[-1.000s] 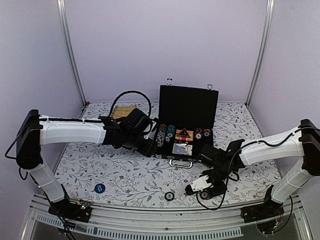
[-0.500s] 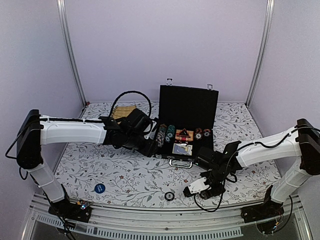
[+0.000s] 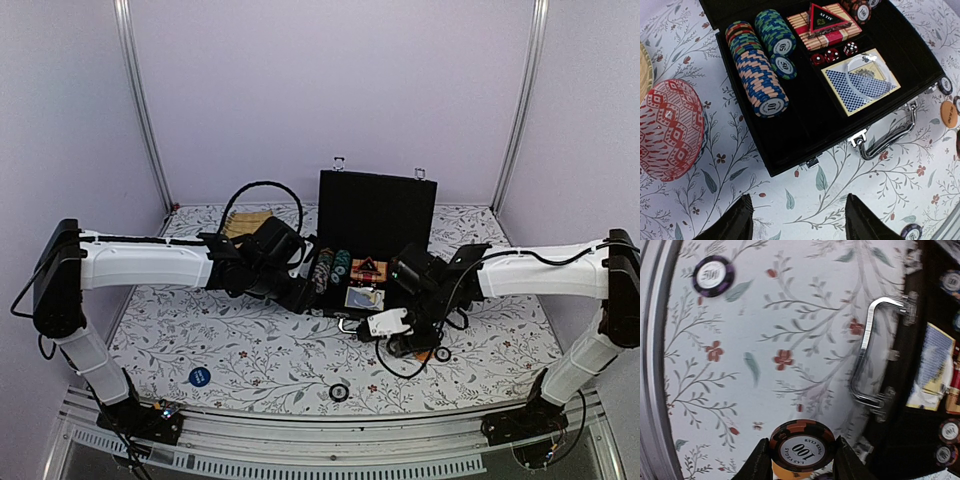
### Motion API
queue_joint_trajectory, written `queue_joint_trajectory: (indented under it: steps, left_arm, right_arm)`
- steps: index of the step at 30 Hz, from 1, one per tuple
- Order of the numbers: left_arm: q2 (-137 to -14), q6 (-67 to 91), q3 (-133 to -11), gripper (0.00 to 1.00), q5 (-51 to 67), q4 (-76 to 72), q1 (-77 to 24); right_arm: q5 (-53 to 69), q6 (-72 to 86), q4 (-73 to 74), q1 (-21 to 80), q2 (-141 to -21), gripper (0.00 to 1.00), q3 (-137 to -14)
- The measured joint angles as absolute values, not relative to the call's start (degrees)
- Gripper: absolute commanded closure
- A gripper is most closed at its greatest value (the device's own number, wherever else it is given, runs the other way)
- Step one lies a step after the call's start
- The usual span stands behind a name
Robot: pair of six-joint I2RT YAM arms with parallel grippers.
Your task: Pack up texas hold em set
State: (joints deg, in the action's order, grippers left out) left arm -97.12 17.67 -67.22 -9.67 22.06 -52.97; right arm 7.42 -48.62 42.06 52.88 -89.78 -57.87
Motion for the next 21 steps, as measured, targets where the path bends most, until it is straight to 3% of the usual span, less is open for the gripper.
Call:
queue_joint_trajectory:
  steps: [9,21]
  left_arm:
    - [-97.1,17.9,-67.1,0.37,-9.7,21.8,-53.0]
    - [-97.1,17.9,-66.4,0.37,-9.8,21.7,-52.9]
  right_arm:
    - [-1.5,-47.0,31.9,37.4,-95.7,0.69,-67.0]
    - [-12.2,-46.2,18.2,36.4,-104.9,0.68,-67.0]
